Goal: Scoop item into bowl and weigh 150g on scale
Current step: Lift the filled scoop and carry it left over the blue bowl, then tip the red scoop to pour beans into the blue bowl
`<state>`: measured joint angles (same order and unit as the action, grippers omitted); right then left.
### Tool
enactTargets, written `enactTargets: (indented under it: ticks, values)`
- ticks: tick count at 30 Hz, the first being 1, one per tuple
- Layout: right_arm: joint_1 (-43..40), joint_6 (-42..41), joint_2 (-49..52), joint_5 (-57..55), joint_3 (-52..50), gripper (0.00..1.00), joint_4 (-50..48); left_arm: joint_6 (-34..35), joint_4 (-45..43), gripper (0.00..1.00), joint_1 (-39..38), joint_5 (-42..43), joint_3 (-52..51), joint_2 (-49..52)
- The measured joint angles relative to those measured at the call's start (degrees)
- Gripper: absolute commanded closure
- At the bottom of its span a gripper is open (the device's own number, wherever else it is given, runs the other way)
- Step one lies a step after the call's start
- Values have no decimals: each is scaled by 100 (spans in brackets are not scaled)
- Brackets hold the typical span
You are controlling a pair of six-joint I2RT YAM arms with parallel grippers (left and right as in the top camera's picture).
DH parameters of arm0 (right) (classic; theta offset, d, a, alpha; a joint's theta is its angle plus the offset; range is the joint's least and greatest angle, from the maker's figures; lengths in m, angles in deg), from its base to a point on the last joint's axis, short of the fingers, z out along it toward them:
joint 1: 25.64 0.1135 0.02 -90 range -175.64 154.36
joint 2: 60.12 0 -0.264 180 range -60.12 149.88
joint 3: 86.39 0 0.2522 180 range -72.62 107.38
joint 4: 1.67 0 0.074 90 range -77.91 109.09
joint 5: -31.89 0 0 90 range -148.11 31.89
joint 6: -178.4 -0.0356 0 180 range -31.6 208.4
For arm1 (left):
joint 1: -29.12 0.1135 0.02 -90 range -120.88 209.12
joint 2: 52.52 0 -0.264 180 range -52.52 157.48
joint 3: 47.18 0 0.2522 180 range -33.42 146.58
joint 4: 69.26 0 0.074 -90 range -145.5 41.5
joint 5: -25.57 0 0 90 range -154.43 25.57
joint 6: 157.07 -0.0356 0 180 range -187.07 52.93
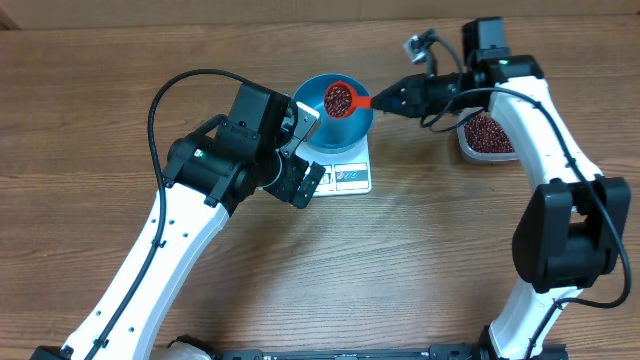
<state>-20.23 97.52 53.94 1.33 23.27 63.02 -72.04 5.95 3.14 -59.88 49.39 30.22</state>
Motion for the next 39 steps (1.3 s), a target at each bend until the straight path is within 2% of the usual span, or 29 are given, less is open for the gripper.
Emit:
enactTargets:
  ticks: [16, 39]
  values:
    - [824, -160, -315, -2721, 444, 96, 105, 0, 0, 0, -2, 0, 0, 0]
    - [1816, 232, -616, -4970, 450, 96, 398, 0, 0, 0, -2, 0, 0, 0]
